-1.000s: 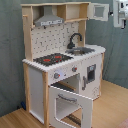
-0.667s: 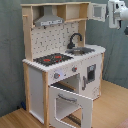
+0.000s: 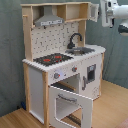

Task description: Play with the kitchen

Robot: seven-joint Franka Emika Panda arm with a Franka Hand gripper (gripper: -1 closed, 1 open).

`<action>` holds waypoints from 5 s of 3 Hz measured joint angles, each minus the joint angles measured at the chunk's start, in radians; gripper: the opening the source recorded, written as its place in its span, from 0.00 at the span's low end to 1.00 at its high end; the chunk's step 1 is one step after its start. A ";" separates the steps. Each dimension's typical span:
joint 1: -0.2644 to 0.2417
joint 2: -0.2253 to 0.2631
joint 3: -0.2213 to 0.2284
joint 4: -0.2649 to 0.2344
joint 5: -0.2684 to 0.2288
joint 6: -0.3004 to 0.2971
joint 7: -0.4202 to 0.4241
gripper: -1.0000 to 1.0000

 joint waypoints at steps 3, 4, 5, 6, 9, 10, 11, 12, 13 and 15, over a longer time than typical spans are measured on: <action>-0.009 0.205 0.114 0.206 0.000 -0.019 0.023 0.00; -0.009 0.273 0.152 0.267 -0.001 -0.045 0.023 0.00; -0.010 0.335 0.186 0.333 -0.003 -0.083 0.023 0.00; -0.010 0.395 0.215 0.398 -0.010 -0.121 0.022 0.00; -0.044 0.549 0.281 0.566 -0.097 -0.268 0.020 0.00; -0.043 0.528 0.319 0.583 -0.122 -0.357 0.025 0.00; -0.042 0.446 0.327 0.540 -0.122 -0.427 0.045 0.00; -0.042 0.376 0.328 0.478 -0.121 -0.457 0.074 0.00; -0.042 0.297 0.328 0.404 -0.121 -0.474 0.111 0.00; -0.041 0.173 0.341 0.286 -0.120 -0.488 0.185 0.00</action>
